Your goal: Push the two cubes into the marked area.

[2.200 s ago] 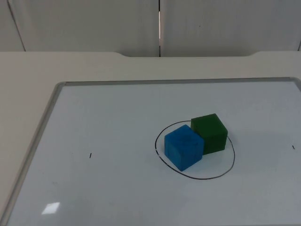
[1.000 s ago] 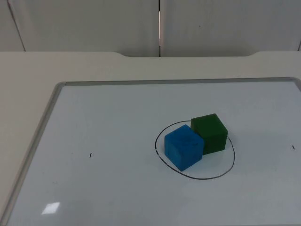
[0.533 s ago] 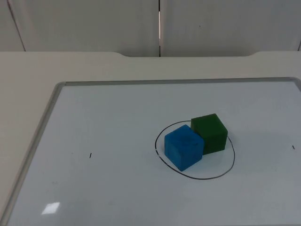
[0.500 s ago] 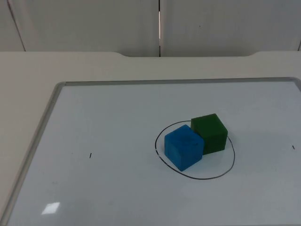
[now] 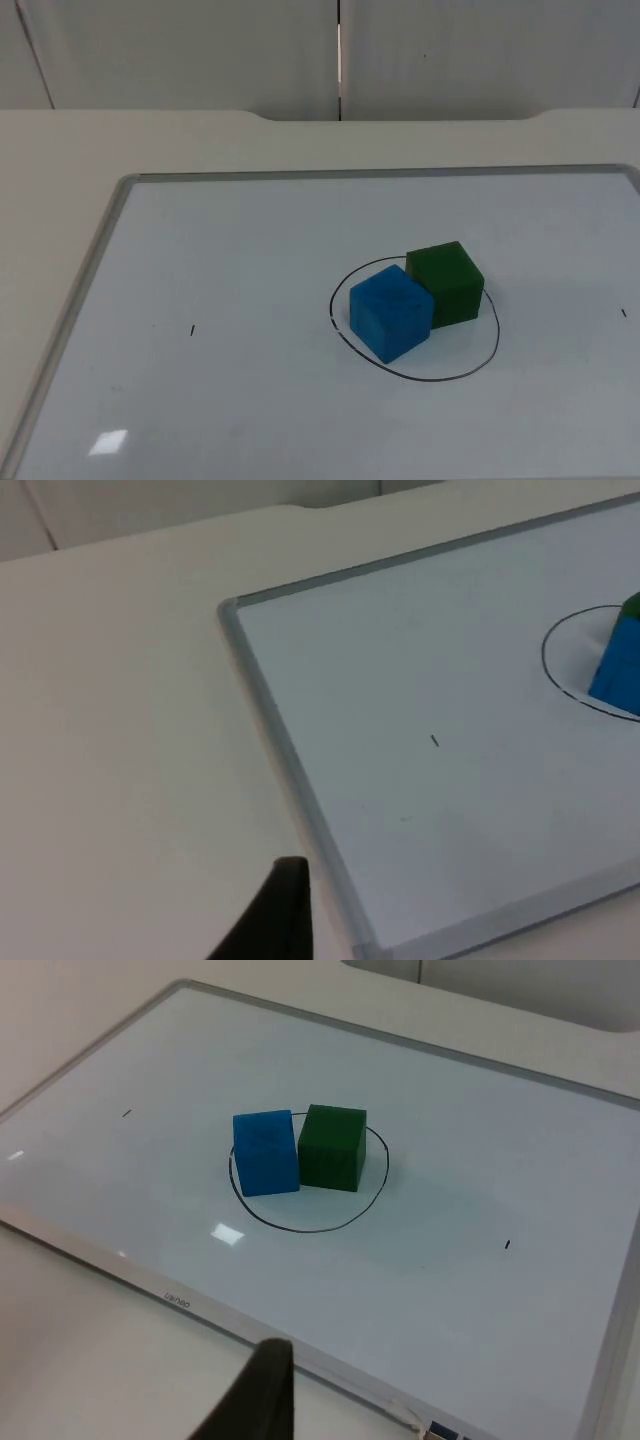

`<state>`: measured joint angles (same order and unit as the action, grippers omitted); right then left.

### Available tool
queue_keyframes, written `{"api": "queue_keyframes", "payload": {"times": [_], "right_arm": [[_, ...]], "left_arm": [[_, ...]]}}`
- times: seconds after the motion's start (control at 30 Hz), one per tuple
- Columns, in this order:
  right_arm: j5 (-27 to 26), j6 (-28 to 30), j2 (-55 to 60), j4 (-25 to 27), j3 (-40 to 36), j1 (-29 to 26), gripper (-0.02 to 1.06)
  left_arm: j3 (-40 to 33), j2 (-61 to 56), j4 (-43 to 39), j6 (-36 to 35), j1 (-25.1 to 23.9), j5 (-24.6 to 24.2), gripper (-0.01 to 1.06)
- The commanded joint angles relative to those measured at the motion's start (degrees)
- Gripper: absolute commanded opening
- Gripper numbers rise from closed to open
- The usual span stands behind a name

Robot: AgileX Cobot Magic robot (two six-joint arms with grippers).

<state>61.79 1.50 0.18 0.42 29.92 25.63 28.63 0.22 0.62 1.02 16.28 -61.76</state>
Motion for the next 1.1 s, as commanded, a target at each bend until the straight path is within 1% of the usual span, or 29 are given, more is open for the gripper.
{"api": "queue_keyframes", "payload": {"times": [0.0, 0.17, 0.2, 0.37, 0.5, 1.07], "right_arm": [[0.0, -0.2, -0.2, 0.2, -0.4, 0.3, 1.05], [0.0, -0.2, -0.2, 0.2, -0.4, 0.3, 1.05], [0.0, -0.2, -0.2, 0.2, -0.4, 0.3, 1.05], [0.0, -0.2, -0.2, 0.2, -0.4, 0.3, 1.05], [0.0, -0.2, -0.2, 0.2, -0.4, 0.3, 1.05], [0.0, -0.4, -0.2, 0.2, -0.4, 0.1, 1.05]], "left_arm": [[-0.2, -0.2, -0.3, -0.5, -3.2, 0.1, 1.05], [-0.2, -0.2, -0.3, -0.5, -11.8, 0.1, 1.05], [-0.2, -0.2, -0.3, -0.5, -11.8, 0.1, 1.05], [-0.2, -0.2, -0.3, -0.5, -18.0, 0.1, 1.05], [-0.2, -0.2, -0.3, -0.5, -19.0, 0.1, 1.05], [-0.2, -0.2, -0.3, -0.5, -19.0, 0.1, 1.05]]}}
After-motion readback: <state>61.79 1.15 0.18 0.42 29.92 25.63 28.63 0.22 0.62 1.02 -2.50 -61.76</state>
